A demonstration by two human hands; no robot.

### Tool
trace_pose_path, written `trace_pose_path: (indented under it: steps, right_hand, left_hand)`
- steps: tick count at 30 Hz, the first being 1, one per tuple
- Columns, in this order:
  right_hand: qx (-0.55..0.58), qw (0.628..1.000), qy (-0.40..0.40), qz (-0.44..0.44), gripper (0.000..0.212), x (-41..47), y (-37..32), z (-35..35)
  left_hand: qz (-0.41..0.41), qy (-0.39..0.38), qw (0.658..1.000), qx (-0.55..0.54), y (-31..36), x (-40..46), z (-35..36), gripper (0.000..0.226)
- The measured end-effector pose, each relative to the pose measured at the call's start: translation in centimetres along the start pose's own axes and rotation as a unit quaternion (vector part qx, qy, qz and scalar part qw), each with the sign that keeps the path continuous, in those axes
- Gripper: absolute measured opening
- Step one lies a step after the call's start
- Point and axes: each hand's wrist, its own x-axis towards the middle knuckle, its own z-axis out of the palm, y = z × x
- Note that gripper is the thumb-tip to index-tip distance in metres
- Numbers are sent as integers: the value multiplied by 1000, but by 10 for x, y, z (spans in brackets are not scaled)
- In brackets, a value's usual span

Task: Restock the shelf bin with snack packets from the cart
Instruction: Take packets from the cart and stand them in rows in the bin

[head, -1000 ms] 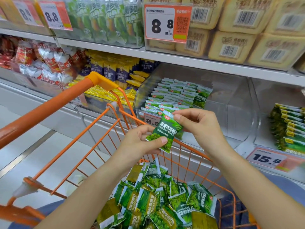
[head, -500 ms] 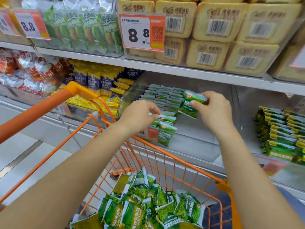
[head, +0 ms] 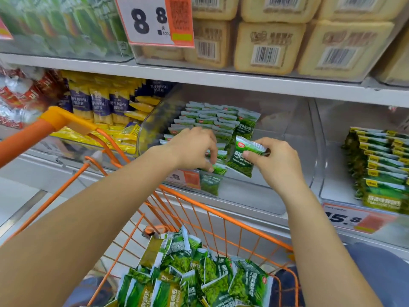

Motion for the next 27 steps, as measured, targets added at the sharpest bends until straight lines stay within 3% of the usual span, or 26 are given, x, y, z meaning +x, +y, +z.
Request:
trace_pose_path:
  steps: [4, 8, 10, 13, 19, 24, 27]
  right_hand:
    - [-6, 1000, -13, -8, 24, 0, 0, -1]
    - [4, 998, -69, -8, 30, -2, -1, 0]
    - [0, 995, -95, -16, 18, -4, -3, 0]
    - [-9, 991, -135, -19, 4, -6, -4, 1]
    - [-26, 978, -205, 9, 23, -6, -11, 9]
    - [26, 961, -270, 51, 52, 3, -26, 24]
    - [22, 950, -305, 66, 28, 10, -31, 31]
  left_hand:
    - [-18, -1, 999, 49, -6, 1, 7, 27]
    - [-28, -75, 995, 56, -6, 5, 7, 33]
    - [-14, -87, 993, 74, -3, 10, 6, 14]
    - [0, -68, 995, 67, -3, 12, 7, 21]
    - [-9, -11, 999, 36, -7, 5, 9, 29]
    - [-15, 14, 1000, 20, -13, 6, 14, 6]
    - [-33, -28, 998, -37, -22, 7, 12, 10]
